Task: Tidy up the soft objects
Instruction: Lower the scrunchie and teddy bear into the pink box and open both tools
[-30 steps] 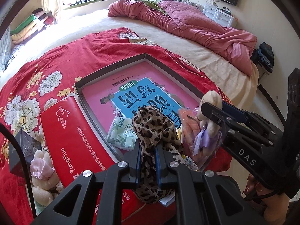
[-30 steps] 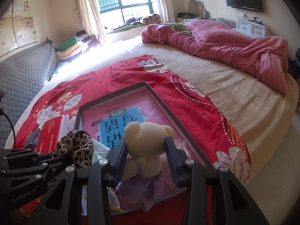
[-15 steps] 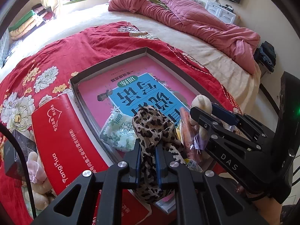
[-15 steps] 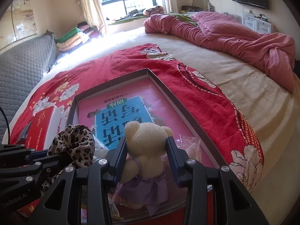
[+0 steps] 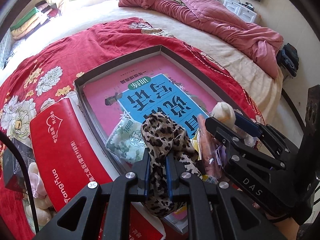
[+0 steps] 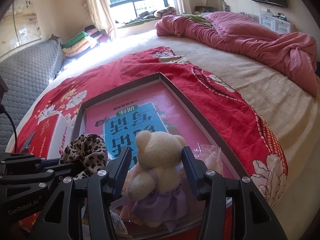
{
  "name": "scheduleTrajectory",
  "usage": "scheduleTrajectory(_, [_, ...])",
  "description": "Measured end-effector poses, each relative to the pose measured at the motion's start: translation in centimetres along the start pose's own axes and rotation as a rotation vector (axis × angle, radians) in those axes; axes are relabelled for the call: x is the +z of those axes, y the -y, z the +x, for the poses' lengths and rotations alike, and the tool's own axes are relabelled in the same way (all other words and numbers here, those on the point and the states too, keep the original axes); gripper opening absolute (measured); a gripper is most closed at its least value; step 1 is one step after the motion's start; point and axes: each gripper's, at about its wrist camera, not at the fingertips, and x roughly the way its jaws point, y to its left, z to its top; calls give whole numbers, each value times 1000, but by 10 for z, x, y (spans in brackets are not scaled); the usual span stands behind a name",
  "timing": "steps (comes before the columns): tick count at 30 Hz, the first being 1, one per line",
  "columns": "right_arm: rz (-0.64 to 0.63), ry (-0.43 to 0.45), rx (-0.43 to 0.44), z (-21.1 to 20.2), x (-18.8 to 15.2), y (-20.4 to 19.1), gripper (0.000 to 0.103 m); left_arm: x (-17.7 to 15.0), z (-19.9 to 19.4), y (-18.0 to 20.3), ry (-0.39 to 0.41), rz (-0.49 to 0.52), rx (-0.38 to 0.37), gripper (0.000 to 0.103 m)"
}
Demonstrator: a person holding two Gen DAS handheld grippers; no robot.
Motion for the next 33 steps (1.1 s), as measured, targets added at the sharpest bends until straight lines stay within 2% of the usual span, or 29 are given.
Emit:
scheduleTrajectory(8, [22,43,-26,-11,1,7,66,3,3,2,-5,6,10,15])
scheduleTrajectory(15, [30,71,-46,-18,1,12,68,11,7,0,-13,-5,6,20])
scheduleTrajectory(18, [24,71,-51,-18,1,12,68,14,8,-1,-18,-7,14,26])
scheduleTrajectory(22, [21,72,-59,-18,1,12,69,14,6,-4,-21,-17,-2,45])
scheduleTrajectory(30, [23,82,-72,-21,1,15,70,14,2,-6,-13,-22,0,48])
scheduleTrajectory(33, [20,85,-78,-22,1,15,70,13,0,-4,-7,-15,9,52])
